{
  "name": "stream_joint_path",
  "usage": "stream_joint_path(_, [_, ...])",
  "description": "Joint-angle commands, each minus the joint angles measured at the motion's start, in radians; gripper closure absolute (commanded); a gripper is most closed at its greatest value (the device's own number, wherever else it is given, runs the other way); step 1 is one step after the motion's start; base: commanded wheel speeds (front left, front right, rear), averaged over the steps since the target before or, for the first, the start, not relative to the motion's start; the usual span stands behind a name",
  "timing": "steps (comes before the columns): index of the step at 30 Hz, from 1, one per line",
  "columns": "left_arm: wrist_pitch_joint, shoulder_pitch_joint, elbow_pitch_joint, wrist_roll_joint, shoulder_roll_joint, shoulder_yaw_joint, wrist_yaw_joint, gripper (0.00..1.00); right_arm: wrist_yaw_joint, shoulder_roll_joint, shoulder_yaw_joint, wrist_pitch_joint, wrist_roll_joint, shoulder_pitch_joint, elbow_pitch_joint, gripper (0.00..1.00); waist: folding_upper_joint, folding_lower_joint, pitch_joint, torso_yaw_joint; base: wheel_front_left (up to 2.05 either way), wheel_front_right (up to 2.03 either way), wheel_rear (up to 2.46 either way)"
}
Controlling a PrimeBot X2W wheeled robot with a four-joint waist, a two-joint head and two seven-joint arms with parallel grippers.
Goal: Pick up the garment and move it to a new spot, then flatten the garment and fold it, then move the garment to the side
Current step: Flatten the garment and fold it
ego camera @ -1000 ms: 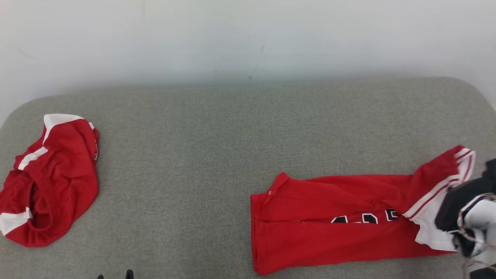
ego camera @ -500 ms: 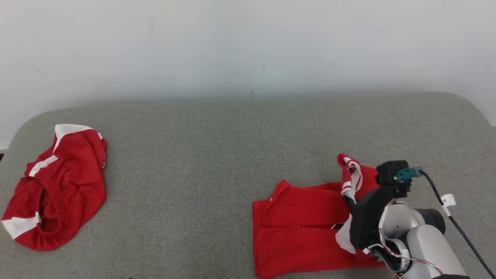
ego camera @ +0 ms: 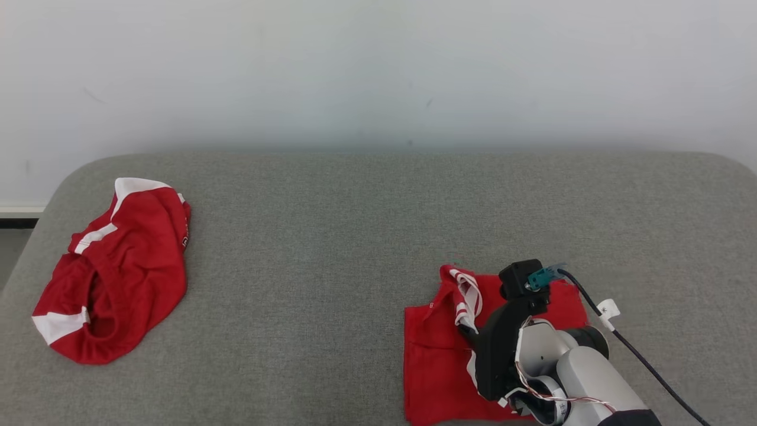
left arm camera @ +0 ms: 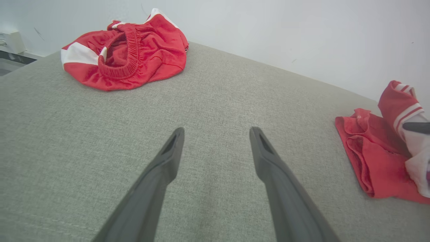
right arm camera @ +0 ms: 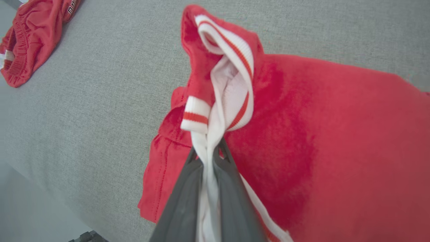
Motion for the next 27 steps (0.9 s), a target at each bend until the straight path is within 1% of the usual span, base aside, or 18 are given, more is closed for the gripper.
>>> stream_joint_path(1, [-0.003, 0.009, 0.001, -0.003, -0.002, 0.000, 0.001, 0.00, -0.002, 0.003, 0.006, -0.007, 0.008, -0.009, 0.002, 1.00, 0.0000, 0.0001, -0.002, 0.008, 0.00, 0.00, 0.00])
stream_joint_path(6, [-0.003, 0.013, 0.003, -0.003, -0.005, 0.002, 0.001, 0.00, -0.002, 0.003, 0.062, -0.027, 0.059, -0.027, 0.044, 1.00, 0.0000, 0.0001, -0.003, 0.021, 0.00, 0.00, 0.00])
stream_joint_path(12, [-0.003, 0.015, 0.003, 0.003, -0.007, 0.004, 0.001, 0.00, -0.002, 0.003, 0.096, -0.072, 0.090, -0.055, 0.095, 0.99, 0.0000, 0.0001, -0.004, 0.025, 0.00, 0.00, 0.00])
stream_joint_path(13, [-0.003, 0.016, 0.002, 0.003, -0.007, 0.004, 0.001, 0.00, -0.002, 0.003, 0.102, -0.086, 0.094, -0.060, 0.098, 0.55, 0.0000, 0.0001, -0.004, 0.025, 0.00, 0.00, 0.00])
stream_joint_path(14, [-0.003, 0.016, 0.002, 0.004, -0.007, 0.004, 0.001, 0.00, -0.002, 0.002, 0.102, -0.098, 0.097, -0.064, 0.108, 0.00, 0.0000, 0.0001, -0.004, 0.024, 0.00, 0.00, 0.00])
stream_joint_path(21, [-0.003, 0.015, 0.001, 0.004, -0.008, 0.012, 0.001, 0.00, -0.002, 0.002, 0.119, -0.162, 0.134, -0.097, 0.101, 0.00, 0.0000, 0.0001, -0.009, 0.013, 0.00, 0.00, 0.00])
stream_joint_path(23, [-0.003, 0.014, 0.002, 0.004, -0.008, 0.014, 0.001, 0.00, -0.002, 0.001, 0.094, -0.192, 0.137, -0.098, 0.085, 0.00, 0.0000, 0.0001, -0.011, 0.008, 0.00, 0.00, 0.00])
stream_joint_path(27, [-0.003, 0.016, 0.003, 0.004, -0.009, 0.017, 0.001, 0.00, -0.002, -0.037, 0.001, -0.270, 0.094, -0.070, 0.059, 0.00, 0.0000, 0.0001, -0.018, -0.002, 0.00, 0.00, 0.00])
